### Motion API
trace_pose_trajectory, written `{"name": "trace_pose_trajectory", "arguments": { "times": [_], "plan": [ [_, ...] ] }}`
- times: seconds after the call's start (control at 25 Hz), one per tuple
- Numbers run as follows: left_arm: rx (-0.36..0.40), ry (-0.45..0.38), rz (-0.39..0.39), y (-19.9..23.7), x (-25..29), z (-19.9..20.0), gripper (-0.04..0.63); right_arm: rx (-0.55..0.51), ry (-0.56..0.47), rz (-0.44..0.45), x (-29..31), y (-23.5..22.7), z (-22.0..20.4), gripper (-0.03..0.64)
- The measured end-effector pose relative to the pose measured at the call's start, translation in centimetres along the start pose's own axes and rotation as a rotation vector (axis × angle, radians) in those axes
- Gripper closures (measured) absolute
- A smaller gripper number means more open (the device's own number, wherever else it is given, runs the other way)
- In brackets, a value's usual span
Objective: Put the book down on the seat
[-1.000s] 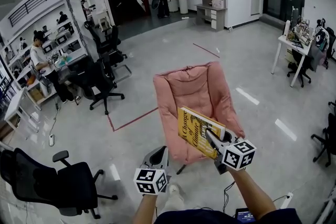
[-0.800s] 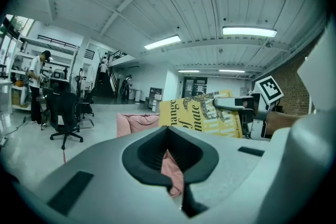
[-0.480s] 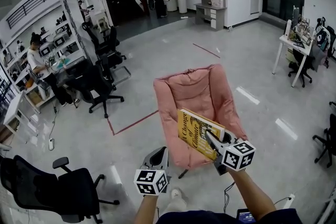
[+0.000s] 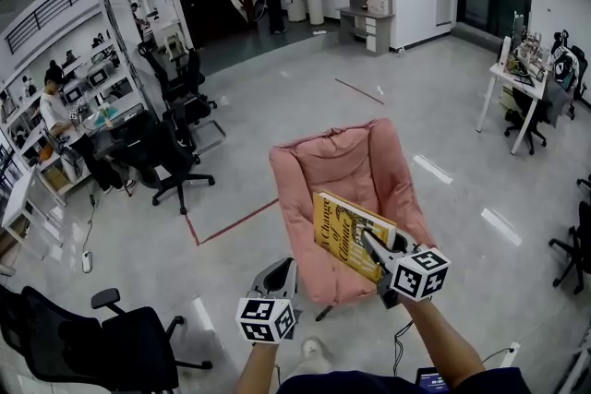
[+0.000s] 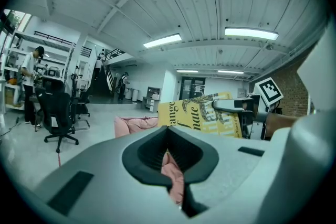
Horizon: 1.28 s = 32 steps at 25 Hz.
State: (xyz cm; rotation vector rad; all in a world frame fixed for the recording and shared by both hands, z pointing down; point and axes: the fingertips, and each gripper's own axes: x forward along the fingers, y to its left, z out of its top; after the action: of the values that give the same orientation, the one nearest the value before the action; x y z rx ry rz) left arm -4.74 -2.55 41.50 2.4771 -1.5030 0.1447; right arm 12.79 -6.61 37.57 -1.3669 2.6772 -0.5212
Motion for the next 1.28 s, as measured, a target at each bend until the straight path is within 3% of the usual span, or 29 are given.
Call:
{"name": "trace_pose_trajectory", "arguments": {
  "times": [0.48, 1.28],
  "plan": [
    [0.018, 0.009, -0.024, 3.3, 1.7, 1.2, 0.591, 0.003, 0.013, -0.027, 3.8, -0.1, 0.4, 0.466],
    [-0.023, 0.018, -0.053, 8.8, 4.3, 1.8, 0.591, 0.017, 0.033, -0.074, 9.3, -0.3, 0.3, 0.466]
  ]
}}
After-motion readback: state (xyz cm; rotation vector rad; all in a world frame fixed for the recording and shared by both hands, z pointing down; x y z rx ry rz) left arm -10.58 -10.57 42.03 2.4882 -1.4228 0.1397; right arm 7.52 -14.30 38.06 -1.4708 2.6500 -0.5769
